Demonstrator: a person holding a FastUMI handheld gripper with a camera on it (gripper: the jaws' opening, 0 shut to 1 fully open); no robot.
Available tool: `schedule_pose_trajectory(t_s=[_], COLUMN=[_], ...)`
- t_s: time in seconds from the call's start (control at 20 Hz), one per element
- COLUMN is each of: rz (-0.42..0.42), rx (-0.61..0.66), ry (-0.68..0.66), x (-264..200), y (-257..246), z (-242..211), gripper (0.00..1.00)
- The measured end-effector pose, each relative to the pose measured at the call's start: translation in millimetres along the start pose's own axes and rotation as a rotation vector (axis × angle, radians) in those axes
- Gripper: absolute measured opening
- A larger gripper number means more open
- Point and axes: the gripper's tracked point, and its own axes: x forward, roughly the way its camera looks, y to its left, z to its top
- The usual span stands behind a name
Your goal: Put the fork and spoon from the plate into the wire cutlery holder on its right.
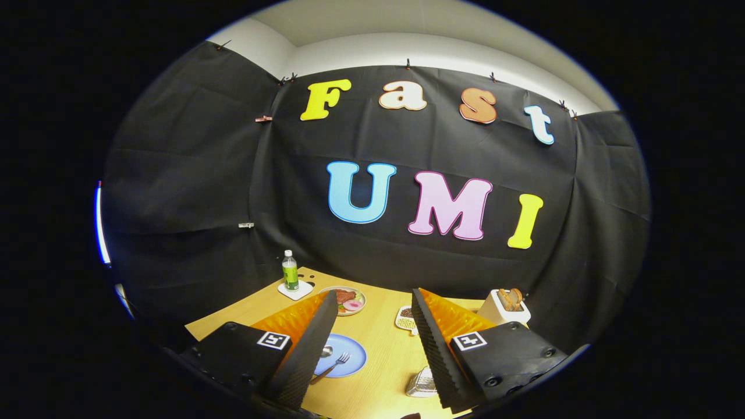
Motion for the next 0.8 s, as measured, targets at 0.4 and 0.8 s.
schedule_pose_trajectory(t_s=[0.4, 0.8], rz=[0.02, 0.133], rx=[0.028, 0.106], ry=[0.025, 0.335], x=[4.1, 31.0], y=[7.2, 51.7], z=[-5.2, -80.3], gripper=[0.86, 0.86])
